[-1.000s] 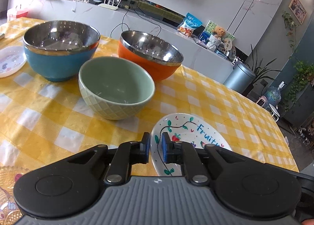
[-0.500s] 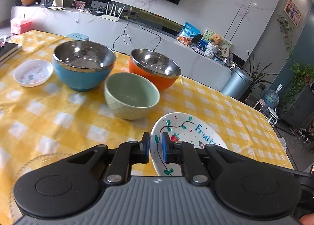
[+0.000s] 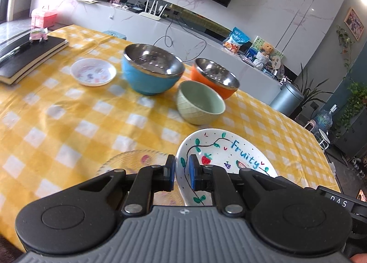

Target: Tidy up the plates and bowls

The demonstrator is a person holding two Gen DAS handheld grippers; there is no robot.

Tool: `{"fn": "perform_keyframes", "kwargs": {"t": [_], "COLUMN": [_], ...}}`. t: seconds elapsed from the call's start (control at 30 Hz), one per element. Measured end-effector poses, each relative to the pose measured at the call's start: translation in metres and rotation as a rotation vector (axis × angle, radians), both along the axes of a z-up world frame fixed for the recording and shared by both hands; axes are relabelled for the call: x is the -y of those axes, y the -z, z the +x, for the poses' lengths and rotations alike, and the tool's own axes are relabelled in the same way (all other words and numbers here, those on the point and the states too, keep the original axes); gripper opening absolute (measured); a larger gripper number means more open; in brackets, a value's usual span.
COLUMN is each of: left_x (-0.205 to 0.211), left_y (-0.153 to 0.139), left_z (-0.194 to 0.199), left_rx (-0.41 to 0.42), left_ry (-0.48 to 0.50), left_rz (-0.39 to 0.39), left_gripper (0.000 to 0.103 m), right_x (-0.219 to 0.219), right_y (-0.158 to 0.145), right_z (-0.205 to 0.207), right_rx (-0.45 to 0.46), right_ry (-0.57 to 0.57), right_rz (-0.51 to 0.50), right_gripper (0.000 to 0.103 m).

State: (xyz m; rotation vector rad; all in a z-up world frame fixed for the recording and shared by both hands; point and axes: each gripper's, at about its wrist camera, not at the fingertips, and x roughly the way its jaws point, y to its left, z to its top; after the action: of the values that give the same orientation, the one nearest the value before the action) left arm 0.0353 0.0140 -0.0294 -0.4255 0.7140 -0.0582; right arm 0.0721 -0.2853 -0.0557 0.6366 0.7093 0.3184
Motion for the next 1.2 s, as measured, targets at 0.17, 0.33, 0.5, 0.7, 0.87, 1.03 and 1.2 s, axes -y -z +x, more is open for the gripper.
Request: {"fn": "perform_keyframes", "kwargs": {"t": [0.17,0.33,0.5,0.7,0.87,1.03,1.2], "left_x": [-0.021,-0.04,-0.055,-0.061,-0.06,-0.054,-0.048], "left_y": [0.0,0.005,0.015,0.022,0.034,0.035,0.036], "left_z": [-0.017,-0.028,-0.035,-0.037,-0.028,-0.025,-0.025], "left_rx": [-0.012,-0.035,-0.059,-0.066,-0.08,-0.065,-0.054], "left_ry": [-0.023,-0.057,-0.096,-0.112,-0.104,-0.092,-0.081], "left_rz": [-0.009,-0.025,-0.04,-0.025,-0.029,0.017,0.08], "left_gripper": [0.013,0.013,0.013,0.013,0.014,0.013,0.015], "right_x": [-0.019,-0.038,-0.057,-0.072,-0.076,-0.079,-0.084], "right_y": [-0.001,-0.001,0.004,0.011,0.019,0.027,0.028], "right_z": [-0.012,-0.02,-0.02,-0.016,-0.009,-0.004,-0.003], "right_rx": [-0.008,-0.014,-0.034,-0.047,-0.06,-0.071,-0.056], "right_ry": [-0.024,-0.056,-0.087,-0.111,-0.105,-0.099,-0.107], "right_rz": [0.025,0.02,0.011,-0.025,-0.06,-0.092,-0.119], "right_gripper": [0.007,0.007,0.007,0.007,0.007,0.007,0.007]}}
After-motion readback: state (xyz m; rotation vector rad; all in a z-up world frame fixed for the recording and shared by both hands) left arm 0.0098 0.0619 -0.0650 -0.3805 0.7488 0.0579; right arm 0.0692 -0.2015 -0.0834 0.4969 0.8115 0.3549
